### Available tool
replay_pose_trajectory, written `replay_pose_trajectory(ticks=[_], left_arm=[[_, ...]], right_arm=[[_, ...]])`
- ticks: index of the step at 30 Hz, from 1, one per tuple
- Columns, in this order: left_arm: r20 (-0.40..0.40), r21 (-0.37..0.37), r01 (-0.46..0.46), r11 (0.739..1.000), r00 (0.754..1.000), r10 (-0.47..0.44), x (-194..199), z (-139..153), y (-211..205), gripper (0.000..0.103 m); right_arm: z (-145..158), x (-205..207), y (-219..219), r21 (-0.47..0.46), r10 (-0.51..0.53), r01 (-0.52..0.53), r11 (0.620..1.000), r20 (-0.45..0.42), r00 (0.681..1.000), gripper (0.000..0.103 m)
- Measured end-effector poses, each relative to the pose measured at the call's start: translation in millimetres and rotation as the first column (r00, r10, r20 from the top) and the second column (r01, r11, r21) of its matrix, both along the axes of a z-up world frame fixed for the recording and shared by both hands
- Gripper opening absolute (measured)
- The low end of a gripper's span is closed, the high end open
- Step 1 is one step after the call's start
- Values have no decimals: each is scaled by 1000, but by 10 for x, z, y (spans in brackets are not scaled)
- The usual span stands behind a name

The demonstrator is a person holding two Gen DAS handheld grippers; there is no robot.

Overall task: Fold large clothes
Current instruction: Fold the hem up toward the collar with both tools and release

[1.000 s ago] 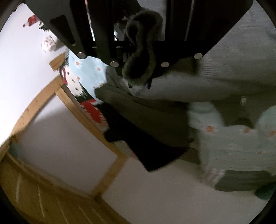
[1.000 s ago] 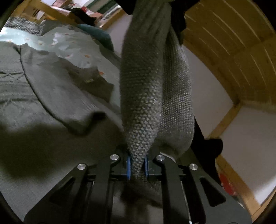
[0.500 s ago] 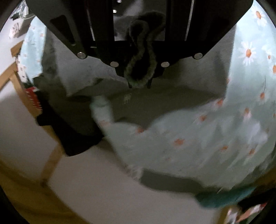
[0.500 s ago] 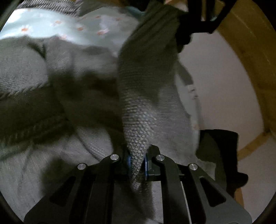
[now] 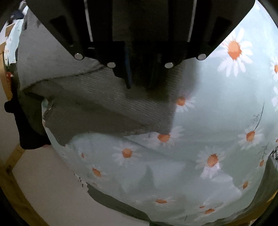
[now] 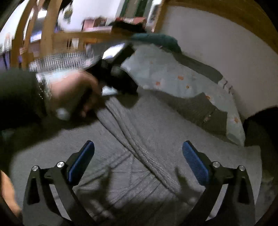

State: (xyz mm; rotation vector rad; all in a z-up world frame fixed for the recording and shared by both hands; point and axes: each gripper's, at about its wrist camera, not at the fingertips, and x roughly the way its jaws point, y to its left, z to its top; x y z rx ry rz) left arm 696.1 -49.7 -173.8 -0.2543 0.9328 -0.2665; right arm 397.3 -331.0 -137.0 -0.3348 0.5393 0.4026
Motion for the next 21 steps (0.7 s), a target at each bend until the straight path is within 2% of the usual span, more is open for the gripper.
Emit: replay_pose_trajectory(ticks=[2,3,4,6,8,9,10,12,15,17,18,19,20,21], left_arm=[[18,1,-28,1000,999,28,-25,98,59,24],[43,-14,-41,999,998,41,-76,181,98,42],[105,-44,-61,997,992,65,-186,351,130,72],[226,-76,-75,994,970,90,-421,631,126,97],[289,-73,-28,997,956,48,-599,848,-47,97],[297,-69,-1,998,954,22,-645,899,-175,97],[302,-68,23,997,953,-1,-686,922,-295,97],[308,-32,52,998,951,-40,-707,864,-592,97],[269,78,22,997,962,-43,-616,574,-895,97],[216,109,-5,994,976,-19,-532,373,-885,97],[184,101,-18,995,983,-1,-487,258,-851,97],[153,96,-22,995,988,7,-436,154,-802,97],[121,127,-27,992,993,12,-403,-4,-782,97],[127,165,-25,986,992,4,-404,-46,-813,97]], right_arm=[[67,105,-164,22,-76,76,997,-8,997,100],[27,280,-231,10,-128,128,992,-21,992,100],[-50,454,-400,1,-221,221,975,-56,974,100],[-234,783,-680,24,-344,353,935,-173,923,100],[-533,1136,-909,101,-366,426,899,-363,857,101],[-673,1246,-884,83,-375,438,895,-389,841,101],[-645,1266,-807,72,-387,437,896,-353,852,101],[-602,1331,-651,115,-346,410,905,-363,865,101],[-606,1341,-519,81,-351,399,913,-338,873,100],[-479,1208,-686,159,-319,386,909,-333,887,100],[-434,1156,-747,187,-319,387,903,-315,894,100],[-330,1073,-869,207,-347,406,890,-268,899,100],[-242,1047,-966,202,-387,432,879,-226,894,100],[-199,1033,-1056,184,-427,461,868,-198,882,100]])
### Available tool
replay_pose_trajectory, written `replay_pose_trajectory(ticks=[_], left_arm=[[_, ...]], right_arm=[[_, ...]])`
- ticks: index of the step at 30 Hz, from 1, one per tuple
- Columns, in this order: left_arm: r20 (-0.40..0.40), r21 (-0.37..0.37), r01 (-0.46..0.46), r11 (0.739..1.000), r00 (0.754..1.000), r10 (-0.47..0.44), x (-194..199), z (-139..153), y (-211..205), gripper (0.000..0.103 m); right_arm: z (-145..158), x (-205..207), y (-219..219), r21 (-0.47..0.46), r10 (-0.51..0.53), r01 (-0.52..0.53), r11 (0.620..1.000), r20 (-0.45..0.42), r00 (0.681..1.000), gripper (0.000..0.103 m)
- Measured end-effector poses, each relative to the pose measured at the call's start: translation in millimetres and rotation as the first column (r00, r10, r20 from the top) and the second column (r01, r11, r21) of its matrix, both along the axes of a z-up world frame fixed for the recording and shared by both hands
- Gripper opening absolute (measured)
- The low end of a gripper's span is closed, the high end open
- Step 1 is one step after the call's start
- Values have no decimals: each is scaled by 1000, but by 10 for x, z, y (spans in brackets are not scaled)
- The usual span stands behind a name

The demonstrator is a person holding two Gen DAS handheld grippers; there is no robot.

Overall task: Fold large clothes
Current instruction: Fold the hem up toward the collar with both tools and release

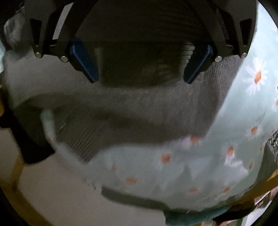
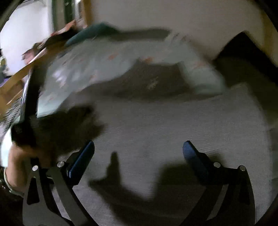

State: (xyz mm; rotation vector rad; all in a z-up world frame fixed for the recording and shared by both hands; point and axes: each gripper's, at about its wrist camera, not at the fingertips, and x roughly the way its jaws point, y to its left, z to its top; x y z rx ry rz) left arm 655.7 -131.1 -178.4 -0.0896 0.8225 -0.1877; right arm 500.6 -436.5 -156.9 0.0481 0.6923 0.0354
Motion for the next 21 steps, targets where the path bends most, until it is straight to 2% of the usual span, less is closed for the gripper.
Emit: replay_pose_trajectory(ticks=[1,3,5,9,11,13,16,19,21], left_arm=[[7,19,-1,1000,1000,1,-14,12,-13,97],[-9,98,-9,995,1000,10,27,-7,-109,97],[-8,146,-14,989,1000,15,50,-17,-169,98],[-4,142,-19,990,1000,20,82,-16,-148,98],[1,145,-20,989,1000,20,85,-15,-160,98],[5,148,-22,989,1000,21,101,-52,-183,98],[6,152,-22,988,1000,21,97,-64,-198,98],[-3,161,-18,987,1000,19,79,-66,-224,98],[-20,172,-6,985,1000,10,-16,35,-213,98]], right_arm=[[0,30,-112,-41,-46,45,998,-16,999,100],[-188,209,-323,-87,-115,105,991,-115,987,100],[-460,372,-388,-98,-121,103,990,-202,972,100],[-347,381,-341,-107,-132,111,988,-211,969,100],[-231,230,-267,-85,-110,96,992,-180,978,100],[-377,218,-224,-142,-122,91,986,-222,967,100],[-460,169,-319,-84,-105,89,993,-213,971,101],[-468,210,-309,-95,-104,85,992,-218,971,101],[-424,227,-320,-96,-110,91,991,-224,968,100]])
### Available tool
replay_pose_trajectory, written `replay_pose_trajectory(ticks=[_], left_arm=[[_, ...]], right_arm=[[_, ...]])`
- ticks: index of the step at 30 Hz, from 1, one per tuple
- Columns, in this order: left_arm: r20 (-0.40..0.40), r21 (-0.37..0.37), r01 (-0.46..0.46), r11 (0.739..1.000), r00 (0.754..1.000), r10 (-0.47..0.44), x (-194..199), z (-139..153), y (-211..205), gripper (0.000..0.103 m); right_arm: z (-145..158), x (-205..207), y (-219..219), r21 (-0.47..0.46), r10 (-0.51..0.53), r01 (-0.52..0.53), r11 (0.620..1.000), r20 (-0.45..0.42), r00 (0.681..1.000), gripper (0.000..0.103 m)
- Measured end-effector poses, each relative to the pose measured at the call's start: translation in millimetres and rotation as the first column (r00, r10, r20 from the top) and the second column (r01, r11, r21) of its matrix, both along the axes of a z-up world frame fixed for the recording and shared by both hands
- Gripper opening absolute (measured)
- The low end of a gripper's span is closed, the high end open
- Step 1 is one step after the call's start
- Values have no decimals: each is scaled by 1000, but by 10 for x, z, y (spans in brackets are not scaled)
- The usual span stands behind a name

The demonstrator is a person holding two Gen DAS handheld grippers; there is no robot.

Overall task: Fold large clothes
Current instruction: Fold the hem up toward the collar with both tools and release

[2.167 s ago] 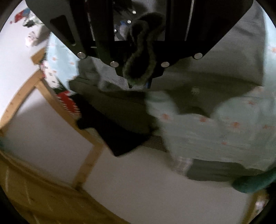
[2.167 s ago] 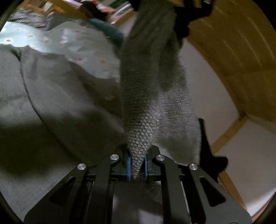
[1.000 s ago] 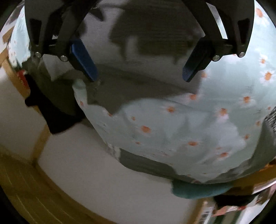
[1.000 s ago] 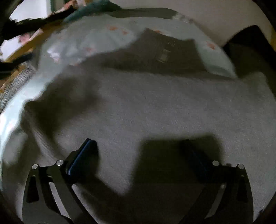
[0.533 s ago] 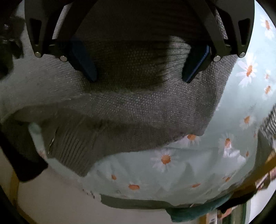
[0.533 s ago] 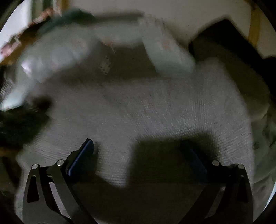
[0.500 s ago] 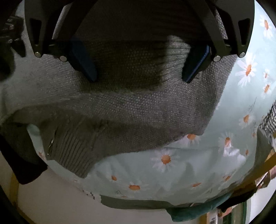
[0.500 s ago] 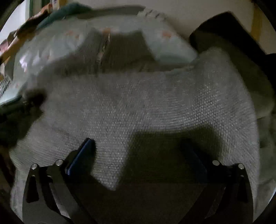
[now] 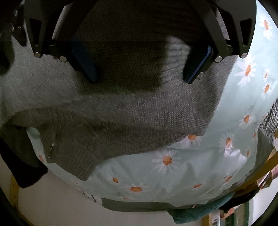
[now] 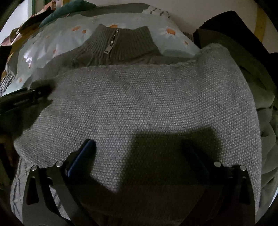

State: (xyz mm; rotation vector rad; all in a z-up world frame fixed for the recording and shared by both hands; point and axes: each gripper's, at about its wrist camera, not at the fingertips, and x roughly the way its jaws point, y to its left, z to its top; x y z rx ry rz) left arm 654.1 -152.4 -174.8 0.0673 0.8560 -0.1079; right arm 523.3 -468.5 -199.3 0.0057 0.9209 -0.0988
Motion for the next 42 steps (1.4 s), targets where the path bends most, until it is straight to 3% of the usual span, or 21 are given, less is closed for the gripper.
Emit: replay_pose_trajectory(ticks=[2,4,6,12,16,21,27,34,38,42], left_arm=[[46,-11,-1,1000,999,1,-239,159,14,98],[86,31,10,999,996,-12,-466,223,-33,98],[-20,119,35,992,999,-33,-425,-31,-138,98],[-40,87,38,996,999,-35,-488,-4,-65,98],[-11,41,77,996,997,-77,-892,157,37,98],[-32,4,115,993,993,-115,-1417,182,217,98],[17,-7,142,990,990,-142,-1921,368,448,98],[35,-77,173,982,985,-170,-2304,453,744,98],[60,-75,143,987,988,-139,-2470,425,1012,98],[54,-196,157,968,987,-150,-2597,339,1396,98]], right_arm=[[82,-63,43,9,-16,16,1000,-2,1000,100],[89,-160,84,36,-22,21,999,12,1000,100],[-53,-188,117,-15,-23,23,1000,9,1000,100],[52,-236,94,6,-12,12,1000,-2,1000,100],[275,-649,97,65,18,-22,998,51,999,100],[387,-1095,187,50,70,-73,996,61,996,100],[525,-1624,204,19,107,-109,994,89,990,100],[508,-2089,162,-18,134,-133,991,94,986,100],[512,-2401,89,-18,145,-143,989,135,980,100],[486,-2696,-38,-16,151,-151,988,179,972,100]])
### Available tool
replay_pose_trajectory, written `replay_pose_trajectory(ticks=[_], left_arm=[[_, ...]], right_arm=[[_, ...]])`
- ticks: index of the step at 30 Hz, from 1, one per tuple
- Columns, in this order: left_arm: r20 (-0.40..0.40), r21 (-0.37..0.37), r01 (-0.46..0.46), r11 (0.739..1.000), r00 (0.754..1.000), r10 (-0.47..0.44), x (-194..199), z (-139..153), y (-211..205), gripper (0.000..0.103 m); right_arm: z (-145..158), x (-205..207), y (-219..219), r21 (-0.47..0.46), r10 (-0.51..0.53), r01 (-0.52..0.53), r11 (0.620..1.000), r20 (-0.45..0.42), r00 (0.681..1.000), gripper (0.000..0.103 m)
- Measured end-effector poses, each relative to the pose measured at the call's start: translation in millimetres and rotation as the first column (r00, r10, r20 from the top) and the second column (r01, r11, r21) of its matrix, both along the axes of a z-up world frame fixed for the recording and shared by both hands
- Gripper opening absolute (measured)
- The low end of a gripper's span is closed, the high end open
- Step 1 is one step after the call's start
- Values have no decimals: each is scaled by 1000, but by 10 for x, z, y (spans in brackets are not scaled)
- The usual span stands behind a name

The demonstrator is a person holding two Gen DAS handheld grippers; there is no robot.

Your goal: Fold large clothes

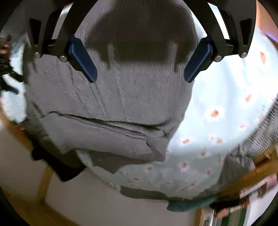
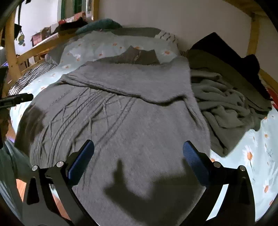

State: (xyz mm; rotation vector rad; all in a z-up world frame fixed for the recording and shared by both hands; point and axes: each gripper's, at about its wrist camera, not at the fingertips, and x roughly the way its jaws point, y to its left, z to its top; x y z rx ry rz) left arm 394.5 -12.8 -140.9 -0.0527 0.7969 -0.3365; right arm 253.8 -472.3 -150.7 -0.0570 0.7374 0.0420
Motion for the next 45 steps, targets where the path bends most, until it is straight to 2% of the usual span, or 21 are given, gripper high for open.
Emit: replay_pose_trajectory(ticks=[4,7,12,15,21,24,26,27,29,30,31,34,37,39,41,45], left_arm=[[-24,-62,-9,998,1000,8,-119,-115,298,98],[-68,-149,-29,988,997,19,-168,-220,470,98],[-131,-170,-79,982,990,57,-250,-440,588,98],[-141,-191,-94,977,988,67,-323,-493,627,98],[-231,-278,-78,957,973,12,-395,-630,575,98],[-281,-323,-59,944,959,-37,-413,-668,522,98],[-273,-368,-26,930,959,-81,-453,-655,490,98],[-265,-384,5,923,957,-116,-477,-637,449,96],[-260,-400,47,915,952,-162,-507,-622,373,74],[-268,-396,53,917,948,-170,-516,-633,340,58],[-277,-391,55,919,945,-175,-522,-654,314,48],[-308,-384,41,922,936,-169,-524,-731,291,46],[-318,-379,21,925,936,-152,-515,-745,299,46],[-335,-352,15,936,931,-142,-499,-790,271,46],[-341,-344,23,939,928,-148,-506,-817,251,46],[-335,-354,22,935,930,-149,-490,-808,261,45]], right_arm=[[-154,-226,-179,19,-19,18,1000,13,1000,100],[-316,-317,-301,45,-23,23,999,-5,1000,100],[-530,-369,-331,49,3,-1,999,-31,1000,100],[-603,-406,-331,53,31,-28,998,-43,999,100],[-697,-456,-271,63,78,-74,995,-55,995,100],[-744,-490,-250,124,130,-123,985,-50,990,100],[-744,-520,-235,154,163,-156,976,-34,986,100],[-748,-533,-228,175,185,-176,969,-35,982,100],[-756,-550,-214,189,203,-192,963,-37,979,100],[-770,-559,-201,180,201,-190,965,-44,979,100],[-797,-553,-193,165,195,-183,969,-60,979,100],[-832,-550,-231,173,185,-168,971,-93,978,100],[-755,-589,-480,266,147,-123,956,-73,986,100],[-750,-592,-650,329,132,-101,939,-70,989,100],[-789,-563,-780,419,148,-103,902,-77,986,100],[-745,-612,-848,464,165,-117,878,-63,984,100]])
